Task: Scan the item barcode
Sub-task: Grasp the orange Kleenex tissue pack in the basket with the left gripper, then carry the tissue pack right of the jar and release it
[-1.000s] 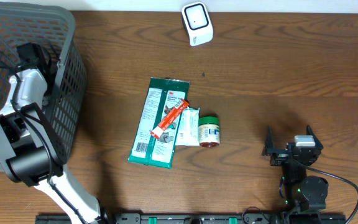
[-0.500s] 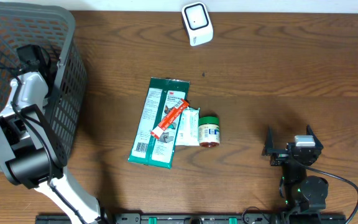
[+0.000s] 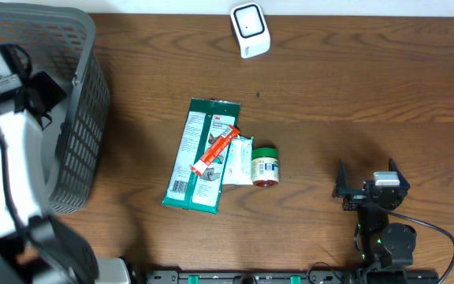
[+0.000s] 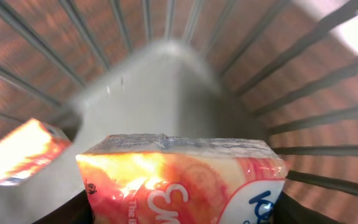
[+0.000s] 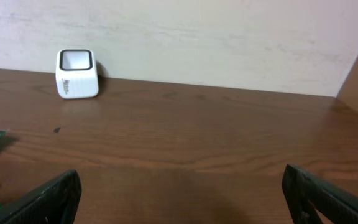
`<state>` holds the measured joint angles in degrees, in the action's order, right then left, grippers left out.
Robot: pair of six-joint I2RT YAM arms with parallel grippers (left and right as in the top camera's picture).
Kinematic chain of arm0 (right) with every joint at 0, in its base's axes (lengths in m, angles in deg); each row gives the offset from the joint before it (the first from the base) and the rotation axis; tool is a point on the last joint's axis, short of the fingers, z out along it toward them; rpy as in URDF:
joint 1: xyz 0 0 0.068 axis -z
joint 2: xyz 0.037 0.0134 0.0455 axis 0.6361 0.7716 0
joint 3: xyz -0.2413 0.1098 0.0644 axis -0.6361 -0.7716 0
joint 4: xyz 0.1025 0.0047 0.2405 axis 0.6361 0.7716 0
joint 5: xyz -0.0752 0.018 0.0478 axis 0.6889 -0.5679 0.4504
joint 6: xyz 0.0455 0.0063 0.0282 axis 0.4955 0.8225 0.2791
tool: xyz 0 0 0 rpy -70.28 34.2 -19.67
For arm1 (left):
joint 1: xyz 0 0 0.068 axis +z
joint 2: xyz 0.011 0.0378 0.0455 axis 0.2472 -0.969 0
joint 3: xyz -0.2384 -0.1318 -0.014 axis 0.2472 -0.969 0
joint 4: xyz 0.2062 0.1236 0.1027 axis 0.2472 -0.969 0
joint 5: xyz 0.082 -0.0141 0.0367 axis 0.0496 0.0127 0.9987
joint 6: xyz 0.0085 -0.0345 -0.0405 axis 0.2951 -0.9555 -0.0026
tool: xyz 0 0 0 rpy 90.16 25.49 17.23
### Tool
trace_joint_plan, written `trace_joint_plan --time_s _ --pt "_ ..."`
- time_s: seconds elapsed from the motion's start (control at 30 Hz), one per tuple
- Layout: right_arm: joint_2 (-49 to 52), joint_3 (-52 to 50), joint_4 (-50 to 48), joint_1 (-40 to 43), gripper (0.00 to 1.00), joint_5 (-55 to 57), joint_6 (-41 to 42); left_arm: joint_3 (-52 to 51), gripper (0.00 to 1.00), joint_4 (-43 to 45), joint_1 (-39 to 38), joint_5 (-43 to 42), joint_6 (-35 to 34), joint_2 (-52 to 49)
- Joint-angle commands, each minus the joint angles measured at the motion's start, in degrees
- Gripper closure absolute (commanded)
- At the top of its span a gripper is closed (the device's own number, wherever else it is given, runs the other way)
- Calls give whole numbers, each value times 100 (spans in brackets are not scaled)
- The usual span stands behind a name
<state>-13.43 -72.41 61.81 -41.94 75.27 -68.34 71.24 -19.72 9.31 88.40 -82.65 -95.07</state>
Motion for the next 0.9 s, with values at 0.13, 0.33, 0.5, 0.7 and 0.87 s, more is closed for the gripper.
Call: trace_joint_plan --time_s 0.13,0.33,0.5,0.7,0.87 --pt "-31 -7 17 20 1 55 85 76 34 -485 4 -1176 -313 1812" --pt "-31 -7 17 20 1 55 85 76 34 -1191 -229 -2820 -308 2559" --pt "-31 -7 17 20 1 55 85 46 33 -2055 -1034 -2868 -238 2599" --pt "-31 -7 20 20 1 55 85 -197 33 -2245 -2236 -2868 -243 2234" --pt "-31 -7 20 20 1 55 85 -229 33 -2227 -3357 -2640 -221 1598"
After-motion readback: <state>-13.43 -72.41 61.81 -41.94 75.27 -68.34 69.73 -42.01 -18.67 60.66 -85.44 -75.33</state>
